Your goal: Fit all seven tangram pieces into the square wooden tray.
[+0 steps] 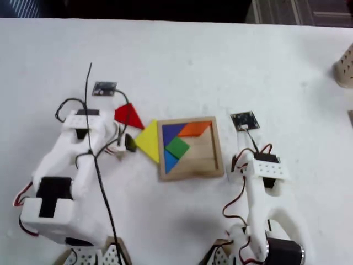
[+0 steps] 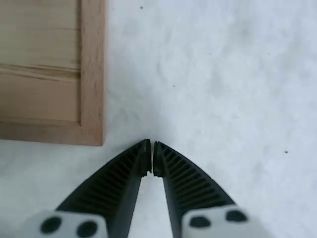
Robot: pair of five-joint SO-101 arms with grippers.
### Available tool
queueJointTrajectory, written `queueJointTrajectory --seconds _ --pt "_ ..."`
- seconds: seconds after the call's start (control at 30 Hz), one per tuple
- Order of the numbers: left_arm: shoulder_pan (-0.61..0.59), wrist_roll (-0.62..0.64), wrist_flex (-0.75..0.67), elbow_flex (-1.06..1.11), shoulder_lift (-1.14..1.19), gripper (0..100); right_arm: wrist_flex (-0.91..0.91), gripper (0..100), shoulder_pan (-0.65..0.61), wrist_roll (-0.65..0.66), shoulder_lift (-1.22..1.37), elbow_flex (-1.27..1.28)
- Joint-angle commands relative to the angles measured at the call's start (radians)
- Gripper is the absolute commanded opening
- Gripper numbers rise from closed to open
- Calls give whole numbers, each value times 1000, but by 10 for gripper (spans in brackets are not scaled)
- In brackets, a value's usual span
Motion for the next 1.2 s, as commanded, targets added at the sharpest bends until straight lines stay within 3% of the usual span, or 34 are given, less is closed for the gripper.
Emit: queueJointTrajectory --seconds 0.0,0.23,0.77,1.0,1.17 --pt "53 -75 29 -52 -1 303 -7 18 -4 12 -38 -6" --pt "94 -98 32 -54 1 98 -7 18 -4 12 -38 -6" --pt "93 -132 48 -52 -2 108 -7 18 -2 12 -38 -6" --pt "33 -130 48 -44 -96 108 -7 18 -2 12 -38 -6" --pt "-5 -31 103 -43 -182 109 -7 18 -2 12 -38 -6"
